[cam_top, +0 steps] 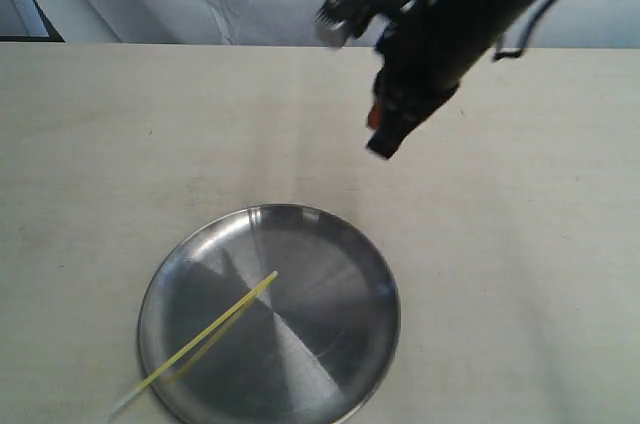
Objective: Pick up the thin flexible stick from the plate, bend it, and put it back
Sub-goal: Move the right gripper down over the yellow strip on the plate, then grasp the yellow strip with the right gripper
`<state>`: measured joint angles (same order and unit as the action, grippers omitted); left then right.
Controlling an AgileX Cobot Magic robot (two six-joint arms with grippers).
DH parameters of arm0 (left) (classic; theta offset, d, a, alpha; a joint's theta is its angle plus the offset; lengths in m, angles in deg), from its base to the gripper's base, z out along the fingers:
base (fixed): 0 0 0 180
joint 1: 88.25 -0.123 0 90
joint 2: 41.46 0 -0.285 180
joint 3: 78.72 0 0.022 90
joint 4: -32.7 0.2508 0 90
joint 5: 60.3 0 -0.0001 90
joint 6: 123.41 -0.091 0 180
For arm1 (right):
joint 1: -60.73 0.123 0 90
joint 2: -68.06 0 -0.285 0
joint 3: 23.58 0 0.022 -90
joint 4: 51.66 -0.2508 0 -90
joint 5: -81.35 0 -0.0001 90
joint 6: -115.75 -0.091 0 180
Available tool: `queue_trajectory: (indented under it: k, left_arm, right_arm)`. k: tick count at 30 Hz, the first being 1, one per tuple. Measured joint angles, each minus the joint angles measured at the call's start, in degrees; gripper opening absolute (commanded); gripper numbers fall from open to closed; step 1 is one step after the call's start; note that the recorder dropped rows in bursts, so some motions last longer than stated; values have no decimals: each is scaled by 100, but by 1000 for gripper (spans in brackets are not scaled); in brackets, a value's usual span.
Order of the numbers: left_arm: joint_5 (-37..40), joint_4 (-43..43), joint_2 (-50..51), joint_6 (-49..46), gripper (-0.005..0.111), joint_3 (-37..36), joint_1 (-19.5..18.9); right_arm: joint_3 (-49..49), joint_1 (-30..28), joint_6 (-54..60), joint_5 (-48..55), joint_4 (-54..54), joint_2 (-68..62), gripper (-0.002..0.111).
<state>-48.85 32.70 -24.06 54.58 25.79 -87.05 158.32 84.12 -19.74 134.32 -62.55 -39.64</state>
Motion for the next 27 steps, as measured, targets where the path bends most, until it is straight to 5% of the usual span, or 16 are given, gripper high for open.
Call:
queue_trajectory:
  k: [8, 16, 27]
  left_arm:
    - [-22, 0, -236, 0, 0, 0, 0]
    - [-73, 0, -316, 0, 0, 0, 0]
    - [-73, 0, -316, 0, 0, 0, 0]
  right_arm:
    - [439, 1523, 91, -102, 952, -1368, 2]
    - [474, 2337, 91, -592, 986, -1564, 54]
    - [474, 2773, 298, -590, 696, -1567, 53]
